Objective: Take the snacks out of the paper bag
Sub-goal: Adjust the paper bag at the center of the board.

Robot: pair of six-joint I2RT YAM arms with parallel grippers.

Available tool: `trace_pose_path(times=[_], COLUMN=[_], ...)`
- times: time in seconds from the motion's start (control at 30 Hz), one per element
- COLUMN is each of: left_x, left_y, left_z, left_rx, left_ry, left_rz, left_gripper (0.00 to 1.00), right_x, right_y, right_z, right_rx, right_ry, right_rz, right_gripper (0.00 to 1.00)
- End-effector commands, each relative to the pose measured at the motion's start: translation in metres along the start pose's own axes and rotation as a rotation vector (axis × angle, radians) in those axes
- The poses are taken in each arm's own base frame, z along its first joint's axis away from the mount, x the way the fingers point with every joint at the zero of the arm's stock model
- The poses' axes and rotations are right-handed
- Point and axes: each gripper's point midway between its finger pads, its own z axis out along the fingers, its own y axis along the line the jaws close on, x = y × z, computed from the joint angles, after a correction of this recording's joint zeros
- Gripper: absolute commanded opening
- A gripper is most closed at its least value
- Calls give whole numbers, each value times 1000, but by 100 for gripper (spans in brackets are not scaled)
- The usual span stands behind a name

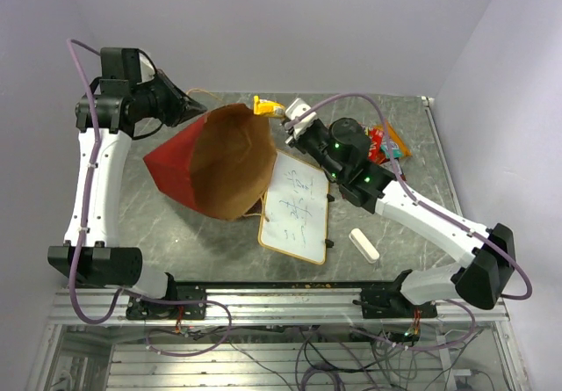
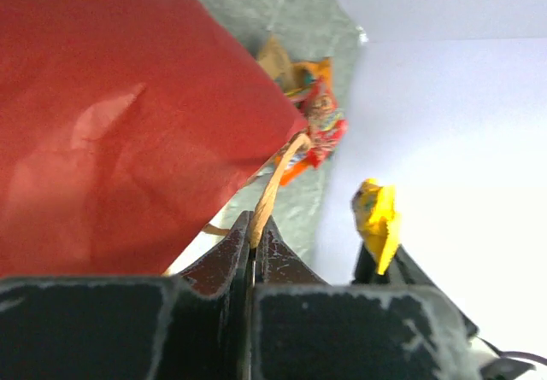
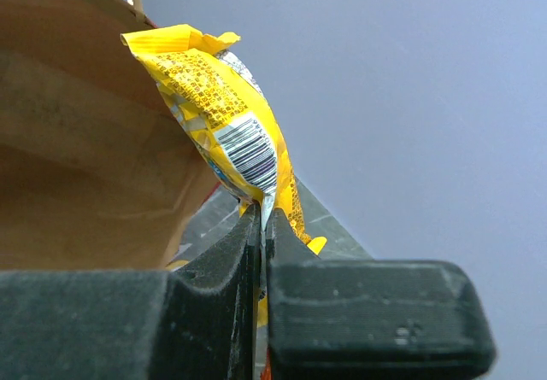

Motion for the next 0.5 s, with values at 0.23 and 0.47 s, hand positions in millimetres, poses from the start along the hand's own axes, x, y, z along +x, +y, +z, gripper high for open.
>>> trace_pose_path(times=[0.23, 0.47], left_x=[-29, -33], left_y=[-3, 9], left_z=[-15, -16], left_rx=[159, 208], left_ry=[-20, -13], left_rz=[-277, -466], left_gripper=[7, 7], right_x=[-4, 1], right_y=[-19, -17], right_z=[-8, -10], right_rx=[36, 32], right_ry=[-27, -27], right_rz=[17, 27], right_gripper=[0, 0])
